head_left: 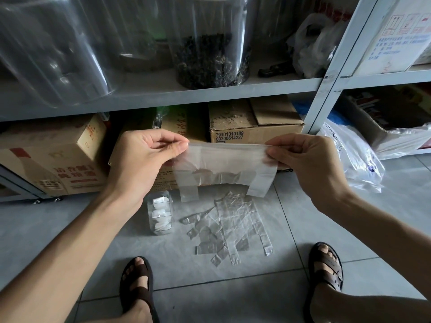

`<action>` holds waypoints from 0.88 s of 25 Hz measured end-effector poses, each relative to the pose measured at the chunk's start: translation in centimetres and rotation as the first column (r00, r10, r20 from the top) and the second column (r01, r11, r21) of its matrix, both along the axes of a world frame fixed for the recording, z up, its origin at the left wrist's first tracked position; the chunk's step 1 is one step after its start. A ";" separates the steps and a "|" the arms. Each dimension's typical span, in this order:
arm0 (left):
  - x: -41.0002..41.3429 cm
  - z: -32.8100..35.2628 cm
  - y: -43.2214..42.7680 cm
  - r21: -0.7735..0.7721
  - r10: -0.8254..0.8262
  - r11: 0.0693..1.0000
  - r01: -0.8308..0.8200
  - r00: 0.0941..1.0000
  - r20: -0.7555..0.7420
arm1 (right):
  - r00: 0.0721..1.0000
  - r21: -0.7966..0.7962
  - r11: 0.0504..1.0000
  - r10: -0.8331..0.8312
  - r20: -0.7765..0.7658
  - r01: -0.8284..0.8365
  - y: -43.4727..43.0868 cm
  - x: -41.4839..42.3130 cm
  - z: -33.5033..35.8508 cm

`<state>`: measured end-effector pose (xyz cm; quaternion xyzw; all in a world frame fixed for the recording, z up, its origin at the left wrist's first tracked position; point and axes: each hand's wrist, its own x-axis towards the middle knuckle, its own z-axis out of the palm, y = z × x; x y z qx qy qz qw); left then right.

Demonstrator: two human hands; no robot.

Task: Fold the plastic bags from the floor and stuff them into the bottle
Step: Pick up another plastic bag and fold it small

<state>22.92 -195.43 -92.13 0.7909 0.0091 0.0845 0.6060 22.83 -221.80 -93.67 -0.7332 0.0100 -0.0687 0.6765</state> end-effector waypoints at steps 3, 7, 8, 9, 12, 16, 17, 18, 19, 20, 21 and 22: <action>0.1 0.0 0.2 0.069 0.004 0.998 -0.006 1.000 0.028 | 1.000 -0.070 0.997 -0.023 0.017 0.024 -0.3 0.2 -0.2; 0.4 -0.3 0.5 0.194 0.053 0.979 -0.060 0.998 0.042 | 0.996 -0.287 0.956 -0.039 0.084 0.062 -0.5 0.3 -0.5; 0.5 -0.2 0.4 0.177 0.045 0.983 -0.050 0.998 0.034 | 0.997 -0.275 0.961 -0.023 0.068 0.041 -0.6 0.4 -0.5; 0.6 -0.1 0.4 0.142 0.021 0.990 -0.024 1.000 0.020 | 0.999 -0.243 0.970 0.002 0.044 0.009 -0.5 0.5 -0.4; 0.7 0.3 0.0 0.094 -0.052 0.994 0.051 0.999 0.001 | 0.996 -0.111 0.990 0.090 -0.016 -0.091 -0.3 0.4 -0.2; 0.7 0.5 -0.2 0.049 -0.059 0.997 0.058 0.998 0.020 | 0.992 -0.026 0.992 0.123 -0.021 -0.123 -0.1 0.3 0.2; 0.7 0.5 -0.2 0.033 -0.057 0.998 0.056 0.998 0.028 | 0.993 -0.043 0.992 0.118 -0.012 -0.118 -0.1 0.4 0.2; 0.6 0.6 -0.2 0.025 -0.056 0.998 0.055 0.998 0.037 | 0.994 -0.056 0.992 0.111 -0.002 -0.111 -0.1 0.5 0.3; 0.5 0.7 -0.3 0.026 -0.056 0.998 0.055 0.997 0.048 | 0.994 -0.063 0.992 0.106 0.003 -0.106 -0.1 0.6 0.3; 0.4 0.8 -0.4 0.028 -0.056 0.998 0.054 0.997 0.058 | 0.994 -0.073 0.992 0.105 0.005 -0.104 -0.2 0.6 0.3; 0.3 0.8 -0.4 0.033 -0.054 0.998 0.052 0.996 0.066 | 0.994 -0.088 0.991 0.105 0.008 -0.104 -0.2 0.5 0.3; 0.3 0.9 -0.4 0.042 -0.050 0.998 0.047 0.996 0.068 | 0.994 -0.106 0.989 0.106 0.012 -0.104 -0.1 0.5 0.3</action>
